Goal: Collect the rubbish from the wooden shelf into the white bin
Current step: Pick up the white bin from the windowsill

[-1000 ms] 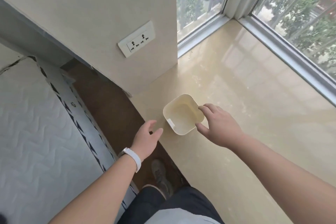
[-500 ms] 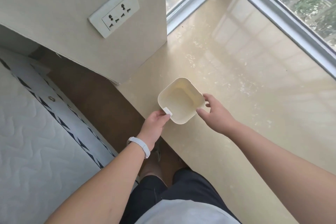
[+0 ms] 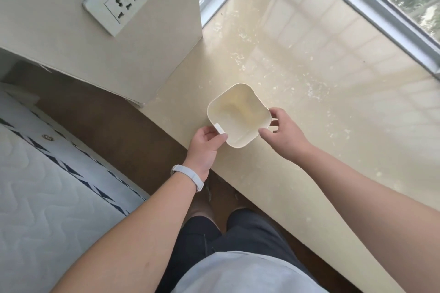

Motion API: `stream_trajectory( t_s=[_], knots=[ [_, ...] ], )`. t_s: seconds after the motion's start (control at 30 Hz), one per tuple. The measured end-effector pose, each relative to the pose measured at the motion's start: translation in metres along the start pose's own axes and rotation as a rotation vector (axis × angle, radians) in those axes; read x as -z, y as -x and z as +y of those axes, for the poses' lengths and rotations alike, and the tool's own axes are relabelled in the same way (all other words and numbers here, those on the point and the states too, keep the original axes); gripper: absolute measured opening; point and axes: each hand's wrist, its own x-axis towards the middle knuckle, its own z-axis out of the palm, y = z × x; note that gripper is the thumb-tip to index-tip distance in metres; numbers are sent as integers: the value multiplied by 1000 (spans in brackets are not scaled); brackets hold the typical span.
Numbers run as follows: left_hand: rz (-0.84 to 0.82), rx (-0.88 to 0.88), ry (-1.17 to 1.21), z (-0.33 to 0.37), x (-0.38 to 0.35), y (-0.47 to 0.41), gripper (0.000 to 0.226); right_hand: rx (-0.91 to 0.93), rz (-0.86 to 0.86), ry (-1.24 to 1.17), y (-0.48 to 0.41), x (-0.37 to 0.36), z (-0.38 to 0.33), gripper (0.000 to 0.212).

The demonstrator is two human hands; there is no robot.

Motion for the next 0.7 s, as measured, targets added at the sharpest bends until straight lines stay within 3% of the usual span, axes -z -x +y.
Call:
stream_trajectory(
  t_s=[0.3, 0.5, 0.7],
  knots=[
    [-122, -92, 84, 51, 8, 31, 40, 28, 137, -164, 47, 6, -34, 44],
    [-254, -151, 56, 88, 7, 57, 59, 52, 251, -231, 92, 19, -60, 37],
    [-431, -223, 26, 104, -10, 82, 55, 72, 419, -290, 139, 32, -71, 35]
  ],
)
